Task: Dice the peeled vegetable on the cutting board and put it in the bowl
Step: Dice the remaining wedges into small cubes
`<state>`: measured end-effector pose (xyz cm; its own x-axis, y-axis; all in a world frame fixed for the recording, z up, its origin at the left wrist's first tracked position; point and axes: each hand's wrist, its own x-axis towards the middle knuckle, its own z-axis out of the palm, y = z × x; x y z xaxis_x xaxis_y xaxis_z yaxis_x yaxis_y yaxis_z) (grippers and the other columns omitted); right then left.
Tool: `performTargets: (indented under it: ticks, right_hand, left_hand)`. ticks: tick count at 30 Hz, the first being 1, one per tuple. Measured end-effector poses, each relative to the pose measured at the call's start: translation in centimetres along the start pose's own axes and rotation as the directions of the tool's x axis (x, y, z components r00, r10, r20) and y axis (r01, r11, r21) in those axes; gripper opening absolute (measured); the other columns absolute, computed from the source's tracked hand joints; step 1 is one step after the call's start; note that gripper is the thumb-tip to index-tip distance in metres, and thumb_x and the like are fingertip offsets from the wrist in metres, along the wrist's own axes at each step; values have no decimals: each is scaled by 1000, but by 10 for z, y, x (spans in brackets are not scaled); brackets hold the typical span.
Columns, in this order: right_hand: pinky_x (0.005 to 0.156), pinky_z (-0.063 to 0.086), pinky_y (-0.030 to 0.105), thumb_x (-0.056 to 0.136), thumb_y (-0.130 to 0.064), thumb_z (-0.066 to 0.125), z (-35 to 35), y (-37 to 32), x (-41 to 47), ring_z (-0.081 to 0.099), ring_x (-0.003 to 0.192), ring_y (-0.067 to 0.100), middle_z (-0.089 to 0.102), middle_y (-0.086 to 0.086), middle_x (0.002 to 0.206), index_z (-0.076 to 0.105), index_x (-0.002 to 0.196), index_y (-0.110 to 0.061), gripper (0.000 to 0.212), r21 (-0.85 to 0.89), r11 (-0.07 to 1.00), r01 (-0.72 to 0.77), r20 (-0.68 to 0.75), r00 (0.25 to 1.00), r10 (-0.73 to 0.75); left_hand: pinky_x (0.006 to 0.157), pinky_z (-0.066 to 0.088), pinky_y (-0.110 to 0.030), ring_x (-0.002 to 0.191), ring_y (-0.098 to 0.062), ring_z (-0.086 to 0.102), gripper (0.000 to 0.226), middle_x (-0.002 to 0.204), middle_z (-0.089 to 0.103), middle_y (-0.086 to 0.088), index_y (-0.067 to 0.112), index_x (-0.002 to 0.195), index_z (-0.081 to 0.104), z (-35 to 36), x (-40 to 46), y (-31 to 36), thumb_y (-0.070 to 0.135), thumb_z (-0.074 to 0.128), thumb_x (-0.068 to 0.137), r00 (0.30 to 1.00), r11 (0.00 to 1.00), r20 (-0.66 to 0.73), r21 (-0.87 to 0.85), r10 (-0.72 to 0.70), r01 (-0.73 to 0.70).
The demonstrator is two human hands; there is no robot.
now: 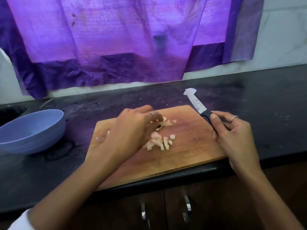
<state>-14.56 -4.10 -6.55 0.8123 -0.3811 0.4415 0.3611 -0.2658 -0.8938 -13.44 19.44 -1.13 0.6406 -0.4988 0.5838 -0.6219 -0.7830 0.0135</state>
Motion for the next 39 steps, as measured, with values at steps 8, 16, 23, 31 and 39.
performTargets:
  ticks: [8,16,23,31,39]
  right_hand:
    - [58,40,30,91,-38,59,2,-5,-4,47,48,5,57,2,56,67,89,-22,18,-116,992,53,71,996,-45]
    - [61,45,42,99,-33,44,11,-31,-33,51,53,10,63,-5,71,44,88,-44,16,-287,934,213,217,964,-153]
    - [61,38,10,96,-17,47,36,-60,-58,57,61,1,61,-16,66,44,85,-29,17,-245,899,362,428,873,-234]
    - [57,38,16,98,-21,48,46,-63,-69,56,60,10,60,2,66,44,88,-31,14,-190,915,355,472,851,-232]
    - [54,39,20,94,-23,48,36,-64,-76,53,53,13,62,0,70,52,108,-32,17,-221,927,302,505,849,-156]
  left_hand:
    - [61,55,-40,74,-23,66,26,100,64,1,13,98,72,-33,-84,-24,29,54,87,985,985,-24,42,-168,169]
    - [70,56,-37,84,-14,66,29,98,66,7,21,89,73,-26,-97,-34,38,49,88,987,978,50,-131,-155,161]
    - [78,54,-36,92,-15,64,21,96,68,3,17,95,72,-32,-100,-41,30,59,86,982,961,130,-224,-138,165]
    - [81,49,-36,74,-9,51,16,85,64,4,18,97,73,-32,-84,-17,28,66,87,967,948,122,-207,-222,244]
    - [76,43,-13,90,0,59,16,102,68,13,30,101,73,-49,-88,-38,25,66,86,888,863,127,-208,-442,460]
